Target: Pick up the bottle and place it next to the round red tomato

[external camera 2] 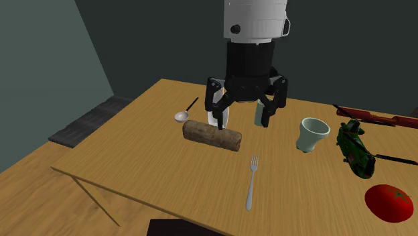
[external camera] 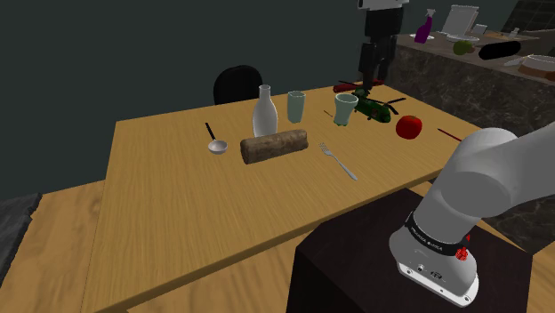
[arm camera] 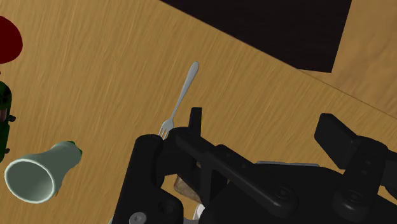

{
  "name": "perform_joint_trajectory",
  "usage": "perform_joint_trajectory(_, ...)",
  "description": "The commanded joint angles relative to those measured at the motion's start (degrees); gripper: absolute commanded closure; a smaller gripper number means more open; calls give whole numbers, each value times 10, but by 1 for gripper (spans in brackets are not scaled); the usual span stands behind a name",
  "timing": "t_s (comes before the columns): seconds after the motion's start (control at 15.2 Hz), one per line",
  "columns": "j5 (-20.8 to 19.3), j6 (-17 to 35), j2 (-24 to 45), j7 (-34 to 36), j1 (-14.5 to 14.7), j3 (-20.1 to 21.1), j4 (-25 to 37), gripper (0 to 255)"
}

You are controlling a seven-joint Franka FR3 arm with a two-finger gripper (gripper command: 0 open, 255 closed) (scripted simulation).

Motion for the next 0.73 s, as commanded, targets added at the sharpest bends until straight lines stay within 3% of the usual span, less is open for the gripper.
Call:
perform_joint_trajectory(0.0, 0, 0, 0, 0, 0, 0, 0, 0)
perform_joint_trajectory(0.66, 19, 136, 198, 35, 6, 7, 84, 0)
